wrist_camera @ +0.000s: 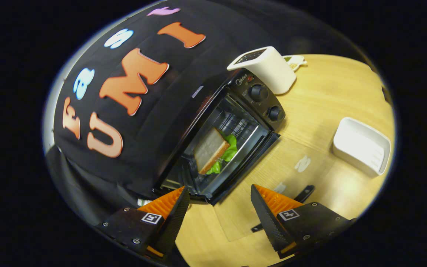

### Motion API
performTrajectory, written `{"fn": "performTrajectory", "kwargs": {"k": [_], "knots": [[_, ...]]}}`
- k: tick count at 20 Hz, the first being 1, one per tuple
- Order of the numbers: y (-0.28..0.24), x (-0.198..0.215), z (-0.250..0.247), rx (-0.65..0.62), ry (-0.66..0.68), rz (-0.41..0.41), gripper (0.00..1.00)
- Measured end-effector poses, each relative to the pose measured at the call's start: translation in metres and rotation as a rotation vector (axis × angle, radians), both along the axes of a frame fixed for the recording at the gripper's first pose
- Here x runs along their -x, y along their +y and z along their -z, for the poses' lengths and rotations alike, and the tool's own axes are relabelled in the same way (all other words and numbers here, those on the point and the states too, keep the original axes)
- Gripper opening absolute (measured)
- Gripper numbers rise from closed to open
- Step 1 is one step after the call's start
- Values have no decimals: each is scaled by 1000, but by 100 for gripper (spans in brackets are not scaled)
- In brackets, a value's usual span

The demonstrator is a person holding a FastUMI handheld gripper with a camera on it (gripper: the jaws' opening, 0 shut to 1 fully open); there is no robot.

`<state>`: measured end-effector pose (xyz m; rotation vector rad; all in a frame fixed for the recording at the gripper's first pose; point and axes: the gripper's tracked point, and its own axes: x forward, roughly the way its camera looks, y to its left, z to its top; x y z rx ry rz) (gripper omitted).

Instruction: Open the toaster oven, put the food inside, and close the toaster oven door.

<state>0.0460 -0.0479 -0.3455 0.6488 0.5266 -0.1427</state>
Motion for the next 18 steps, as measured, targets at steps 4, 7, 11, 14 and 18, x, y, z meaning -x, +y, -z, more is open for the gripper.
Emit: {"fn": "performTrajectory", "kwargs": {"k": [4, 7, 11, 14, 18], "knots": [[-24, 35, 11, 217, 53, -61, 98], [-34, 59, 29, 359, 99, -118, 98], [-44, 86, 56, 486, 187, -170, 99], [-50, 90, 78, 584, 251, -211, 99], [-51, 82, 92, 650, 295, -246, 99]]}}
